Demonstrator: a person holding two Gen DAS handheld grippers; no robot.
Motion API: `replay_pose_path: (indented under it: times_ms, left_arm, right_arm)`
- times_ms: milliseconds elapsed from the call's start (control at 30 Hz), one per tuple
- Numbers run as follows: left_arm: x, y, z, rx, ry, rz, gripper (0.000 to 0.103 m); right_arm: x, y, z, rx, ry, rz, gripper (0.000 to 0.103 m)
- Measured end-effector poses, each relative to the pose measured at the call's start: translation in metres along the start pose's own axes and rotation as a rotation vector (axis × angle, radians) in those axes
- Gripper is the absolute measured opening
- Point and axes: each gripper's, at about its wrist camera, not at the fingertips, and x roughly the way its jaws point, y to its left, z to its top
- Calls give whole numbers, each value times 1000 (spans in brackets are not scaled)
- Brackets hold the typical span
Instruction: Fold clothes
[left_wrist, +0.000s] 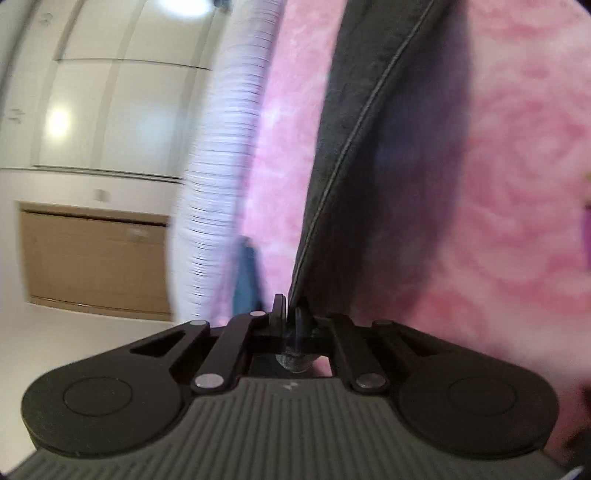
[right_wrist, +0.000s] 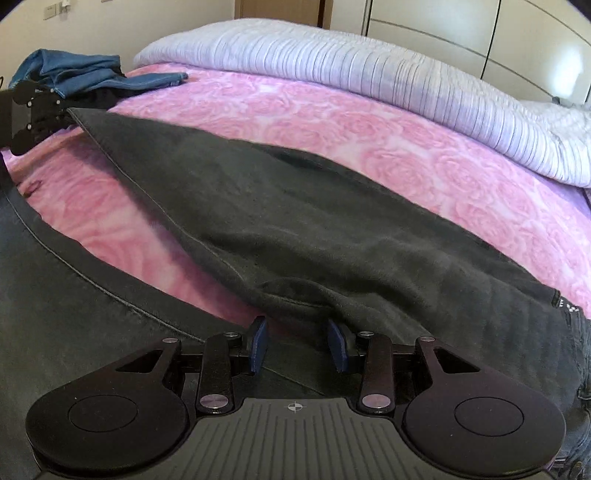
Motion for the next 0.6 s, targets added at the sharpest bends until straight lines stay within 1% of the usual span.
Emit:
replay_pose_path:
  times_ms: [67, 100, 133, 167, 200, 233, 267, 333, 433, 500, 533, 567, 600]
  left_arm:
    - [-3, -12, -5, 82, 17, -111, 11]
    - [-7, -17, -9, 103, 18, -163, 14]
    - [-11, -15, -14, 82, 17, -190, 16]
    - [-16, -8, -20, 35, 17, -206, 22]
    - [-20, -1, -26, -12, 17, -222, 26]
    - [-24, 6, -32, -59, 16, -238, 34]
    - [-28, 17, -39, -126, 17, -262, 37]
    - [-33, 49, -56, -306, 12, -319, 37]
    - [-29, 99, -76, -573, -2, -337, 37]
    - [-12, 126, -85, -761, -6, -344, 39]
    - [1, 138, -83, -842, -6, -359, 39]
    - [14, 145, -79, -895, -5, -374, 39]
    - [28, 148, -74, -928, -2, -389, 39]
  right_arm:
    - [2, 1, -1, -11, 12, 5, 39]
    - [3, 0, -2, -11, 22, 14, 39]
    - [5, 0, -3, -9, 31, 21, 39]
    - [5, -1, -4, -4, 32, 25, 39]
    - [5, -2, -5, 2, 29, 28, 39]
    - [4, -3, -6, 8, 26, 32, 39]
    - [4, -4, -7, 14, 23, 34, 39]
    - [4, -4, -7, 22, 18, 33, 39]
    - [4, -1, -6, 22, 14, 25, 39]
    - [2, 2, -6, 33, 9, 24, 39]
    - [1, 4, -5, 39, 0, 25, 39]
    - [-1, 6, -3, 44, -12, 32, 39]
    - [-2, 9, -2, 47, -19, 40, 39]
